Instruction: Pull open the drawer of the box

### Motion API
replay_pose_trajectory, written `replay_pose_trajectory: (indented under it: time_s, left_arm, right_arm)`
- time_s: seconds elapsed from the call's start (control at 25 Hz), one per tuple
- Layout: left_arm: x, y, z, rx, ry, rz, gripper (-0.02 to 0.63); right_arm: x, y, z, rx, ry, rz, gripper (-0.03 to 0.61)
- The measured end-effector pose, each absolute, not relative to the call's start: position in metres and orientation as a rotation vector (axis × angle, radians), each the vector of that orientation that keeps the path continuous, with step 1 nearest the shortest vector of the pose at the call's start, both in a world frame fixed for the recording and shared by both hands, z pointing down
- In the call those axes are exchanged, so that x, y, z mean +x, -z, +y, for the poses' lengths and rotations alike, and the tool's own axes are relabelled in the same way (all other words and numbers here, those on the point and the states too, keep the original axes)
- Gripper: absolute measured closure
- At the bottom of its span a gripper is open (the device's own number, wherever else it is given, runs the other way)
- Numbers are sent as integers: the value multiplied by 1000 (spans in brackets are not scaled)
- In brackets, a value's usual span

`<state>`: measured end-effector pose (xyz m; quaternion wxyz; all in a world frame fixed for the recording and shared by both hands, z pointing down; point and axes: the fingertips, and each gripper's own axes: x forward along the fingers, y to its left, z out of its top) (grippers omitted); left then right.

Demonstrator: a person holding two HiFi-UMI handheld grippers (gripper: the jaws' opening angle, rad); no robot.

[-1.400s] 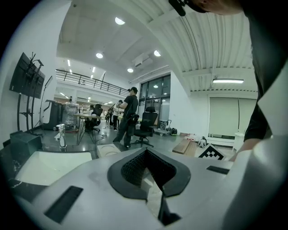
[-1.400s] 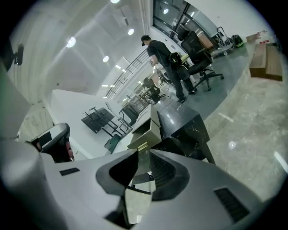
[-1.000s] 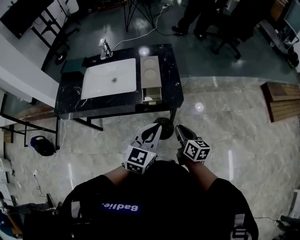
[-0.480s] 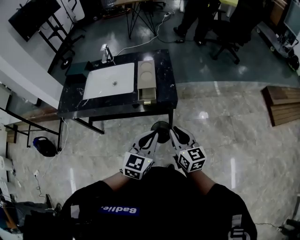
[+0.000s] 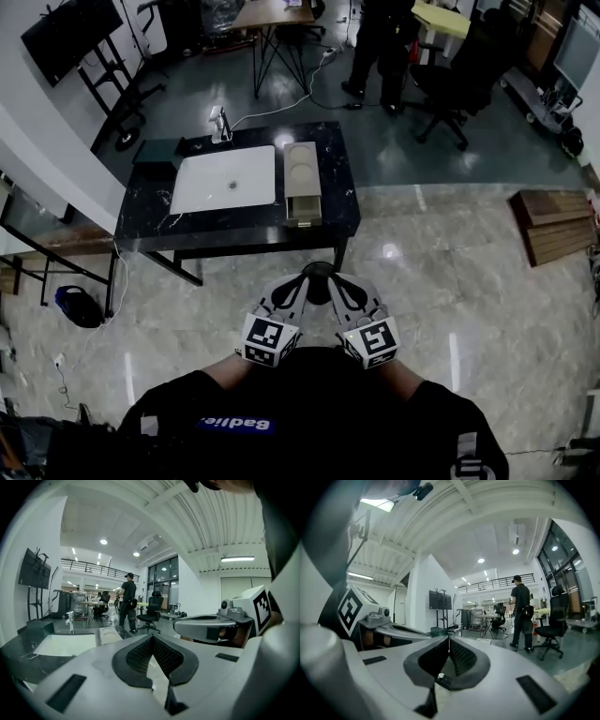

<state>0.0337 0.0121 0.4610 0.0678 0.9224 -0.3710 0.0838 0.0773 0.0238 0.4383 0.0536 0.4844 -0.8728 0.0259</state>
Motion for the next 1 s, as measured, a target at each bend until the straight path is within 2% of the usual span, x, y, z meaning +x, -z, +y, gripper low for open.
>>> replay_pose_trajectory:
  time_s: [0.56,1.0]
  left_arm:
    - [-3,-456,12,2797,-220,-1130,621]
    - [-15,-443,14,2814,-202,-1171,621]
  right_arm:
    - [22,-436,31,1338,23,-2645,577]
    - [15,-424,33,1338,88,-2643,577]
